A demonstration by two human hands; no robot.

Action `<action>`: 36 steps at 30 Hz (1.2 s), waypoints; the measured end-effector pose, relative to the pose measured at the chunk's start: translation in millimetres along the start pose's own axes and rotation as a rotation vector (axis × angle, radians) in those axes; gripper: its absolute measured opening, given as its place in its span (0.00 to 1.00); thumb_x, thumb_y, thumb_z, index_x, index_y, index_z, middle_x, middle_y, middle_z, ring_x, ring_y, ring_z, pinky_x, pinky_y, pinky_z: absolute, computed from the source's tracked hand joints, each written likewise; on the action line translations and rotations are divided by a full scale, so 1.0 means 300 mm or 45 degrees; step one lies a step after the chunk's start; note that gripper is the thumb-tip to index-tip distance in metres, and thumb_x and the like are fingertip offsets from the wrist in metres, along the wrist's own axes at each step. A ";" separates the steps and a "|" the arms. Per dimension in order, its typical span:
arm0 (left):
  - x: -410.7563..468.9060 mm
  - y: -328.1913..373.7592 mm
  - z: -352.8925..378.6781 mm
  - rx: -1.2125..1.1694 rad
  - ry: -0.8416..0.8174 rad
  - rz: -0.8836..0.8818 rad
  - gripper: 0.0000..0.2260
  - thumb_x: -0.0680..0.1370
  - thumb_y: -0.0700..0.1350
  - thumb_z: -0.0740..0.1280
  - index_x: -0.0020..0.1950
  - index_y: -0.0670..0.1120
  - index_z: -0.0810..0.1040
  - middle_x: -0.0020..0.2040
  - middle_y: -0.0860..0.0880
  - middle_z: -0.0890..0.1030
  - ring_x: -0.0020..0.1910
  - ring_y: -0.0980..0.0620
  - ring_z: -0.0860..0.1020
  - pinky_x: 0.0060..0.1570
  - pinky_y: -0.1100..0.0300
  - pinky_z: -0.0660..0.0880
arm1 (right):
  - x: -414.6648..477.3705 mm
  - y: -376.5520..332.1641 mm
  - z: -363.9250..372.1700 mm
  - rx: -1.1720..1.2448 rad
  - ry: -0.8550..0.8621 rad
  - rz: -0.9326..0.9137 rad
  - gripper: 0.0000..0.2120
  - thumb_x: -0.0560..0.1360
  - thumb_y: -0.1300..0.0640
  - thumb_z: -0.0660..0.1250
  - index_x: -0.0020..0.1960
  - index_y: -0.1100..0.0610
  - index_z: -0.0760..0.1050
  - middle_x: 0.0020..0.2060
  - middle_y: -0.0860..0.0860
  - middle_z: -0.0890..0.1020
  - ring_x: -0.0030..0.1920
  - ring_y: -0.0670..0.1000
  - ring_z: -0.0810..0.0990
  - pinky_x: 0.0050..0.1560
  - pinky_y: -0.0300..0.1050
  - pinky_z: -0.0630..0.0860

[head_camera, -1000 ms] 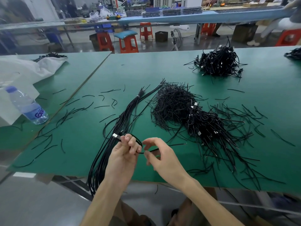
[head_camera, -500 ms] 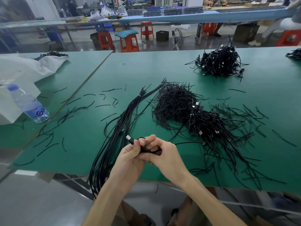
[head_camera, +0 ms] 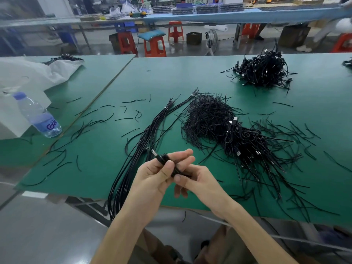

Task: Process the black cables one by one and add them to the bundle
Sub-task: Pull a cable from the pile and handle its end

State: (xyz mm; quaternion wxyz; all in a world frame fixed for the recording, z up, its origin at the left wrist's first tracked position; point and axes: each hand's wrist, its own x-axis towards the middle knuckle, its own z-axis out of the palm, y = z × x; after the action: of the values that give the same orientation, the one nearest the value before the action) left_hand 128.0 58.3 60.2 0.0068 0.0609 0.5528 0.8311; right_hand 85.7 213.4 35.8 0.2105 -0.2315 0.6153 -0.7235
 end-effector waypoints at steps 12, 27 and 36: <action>0.011 0.000 0.017 0.094 0.023 -0.066 0.09 0.79 0.45 0.68 0.49 0.44 0.86 0.51 0.37 0.86 0.48 0.43 0.84 0.42 0.55 0.78 | 0.006 0.030 0.012 -0.168 0.298 -0.050 0.24 0.72 0.71 0.73 0.57 0.44 0.81 0.38 0.49 0.85 0.36 0.46 0.81 0.33 0.39 0.74; -0.010 -0.085 0.025 0.748 0.475 0.098 0.11 0.80 0.38 0.68 0.41 0.48 0.85 0.48 0.44 0.81 0.52 0.49 0.82 0.56 0.60 0.77 | 0.014 0.078 0.041 -0.717 0.319 -0.211 0.16 0.79 0.63 0.70 0.65 0.56 0.76 0.53 0.48 0.79 0.55 0.42 0.78 0.57 0.34 0.73; 0.007 -0.098 -0.085 0.666 0.224 -0.145 0.16 0.76 0.32 0.72 0.37 0.52 0.89 0.40 0.43 0.87 0.40 0.54 0.85 0.41 0.66 0.78 | -0.010 0.077 -0.020 -0.491 0.103 0.196 0.11 0.78 0.62 0.72 0.59 0.54 0.77 0.46 0.49 0.85 0.43 0.48 0.84 0.39 0.42 0.80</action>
State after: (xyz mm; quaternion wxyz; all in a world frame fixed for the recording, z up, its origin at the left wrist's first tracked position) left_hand 121.4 46.4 23.4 -0.0104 -0.0432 0.7494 0.6606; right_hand 85.1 216.3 11.9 0.1920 -0.1904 0.7662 -0.5829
